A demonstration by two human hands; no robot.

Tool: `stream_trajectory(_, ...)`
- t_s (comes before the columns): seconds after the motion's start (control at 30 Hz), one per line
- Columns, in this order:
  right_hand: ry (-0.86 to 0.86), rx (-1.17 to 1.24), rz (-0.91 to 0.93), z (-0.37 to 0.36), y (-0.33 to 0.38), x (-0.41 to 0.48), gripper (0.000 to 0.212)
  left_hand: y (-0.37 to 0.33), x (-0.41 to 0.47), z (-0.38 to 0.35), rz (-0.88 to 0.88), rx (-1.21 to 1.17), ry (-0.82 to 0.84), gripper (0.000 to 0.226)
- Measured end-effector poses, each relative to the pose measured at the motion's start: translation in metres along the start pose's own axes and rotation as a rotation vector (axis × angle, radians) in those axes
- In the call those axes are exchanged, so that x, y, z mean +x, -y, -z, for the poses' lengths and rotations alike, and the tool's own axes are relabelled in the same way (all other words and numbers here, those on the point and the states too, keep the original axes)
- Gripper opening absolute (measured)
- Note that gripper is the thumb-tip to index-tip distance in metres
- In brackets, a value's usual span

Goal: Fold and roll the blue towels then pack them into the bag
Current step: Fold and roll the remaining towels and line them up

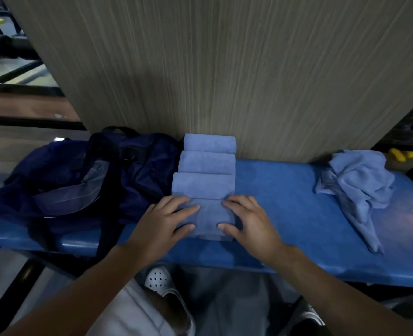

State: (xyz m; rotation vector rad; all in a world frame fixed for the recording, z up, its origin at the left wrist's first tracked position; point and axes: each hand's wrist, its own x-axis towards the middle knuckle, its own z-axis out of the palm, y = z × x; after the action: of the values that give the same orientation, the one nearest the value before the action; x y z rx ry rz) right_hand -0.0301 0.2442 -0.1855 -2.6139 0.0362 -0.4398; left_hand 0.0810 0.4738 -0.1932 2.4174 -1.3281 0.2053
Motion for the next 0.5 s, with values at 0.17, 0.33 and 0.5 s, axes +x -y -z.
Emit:
stream_trajectory(0.17,0.092,-0.064,-0.07,-0.003,-0.002,0.006,0.065,0.003,0.007,-0.01,0.046,0.007,0.014,0.049)
stream_trajectory(0.33,0.035,-0.285,0.069,0.001,0.005,0.008,0.054,0.004,0.01,-0.006,-0.004,0.087,0.005,0.048)
stream_trajectory(0.5,0.118,-0.362,0.144,0.013,-0.001,0.014,0.07,0.006,0.018,0.003,-0.068,0.078,0.033,0.062)
